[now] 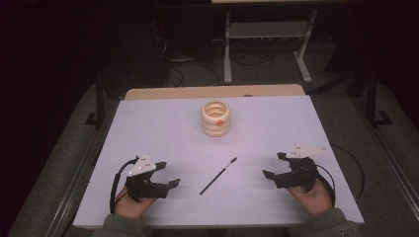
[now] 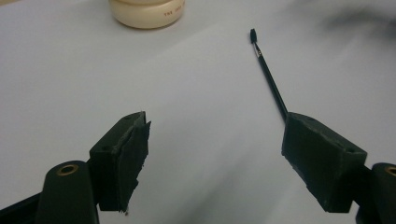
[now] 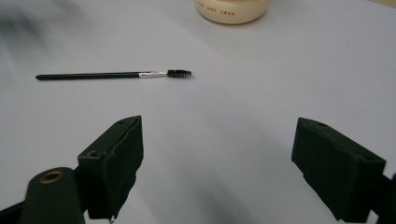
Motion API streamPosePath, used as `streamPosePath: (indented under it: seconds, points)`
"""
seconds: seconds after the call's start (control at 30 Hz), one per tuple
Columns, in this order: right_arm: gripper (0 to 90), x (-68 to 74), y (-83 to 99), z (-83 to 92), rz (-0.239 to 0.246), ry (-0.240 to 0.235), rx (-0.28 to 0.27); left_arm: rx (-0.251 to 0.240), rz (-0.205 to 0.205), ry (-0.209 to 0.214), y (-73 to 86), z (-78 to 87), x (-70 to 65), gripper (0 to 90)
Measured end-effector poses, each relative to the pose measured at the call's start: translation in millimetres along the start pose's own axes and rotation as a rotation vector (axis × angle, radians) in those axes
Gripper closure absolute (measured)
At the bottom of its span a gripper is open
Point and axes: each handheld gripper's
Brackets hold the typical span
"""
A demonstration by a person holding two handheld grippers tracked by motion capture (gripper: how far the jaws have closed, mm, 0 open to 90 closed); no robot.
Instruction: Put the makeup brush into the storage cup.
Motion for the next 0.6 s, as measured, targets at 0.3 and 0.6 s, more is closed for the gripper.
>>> streamPosePath:
  seconds: [0.3, 0.6]
  points:
    - [15.7, -1.3, 0.2, 0.3, 0.001, 0.000, -0.002, 0.013, 0.002, 0.005, -0.6, -3.4, -1.6, 24.6]
    - [15.7, -1.2, 0.1, 0.8, 0.001, -0.002, -0.009, 0.015, 0.000, 0.006, -1.6, -3.8, -2.0, 25.4]
Point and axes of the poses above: each handheld gripper's, and its own axes: z roughly backward along the jaws, y roughly out of its underside, x roughly to its left, and after that the axes turned 5 degrees about -x, right-handed
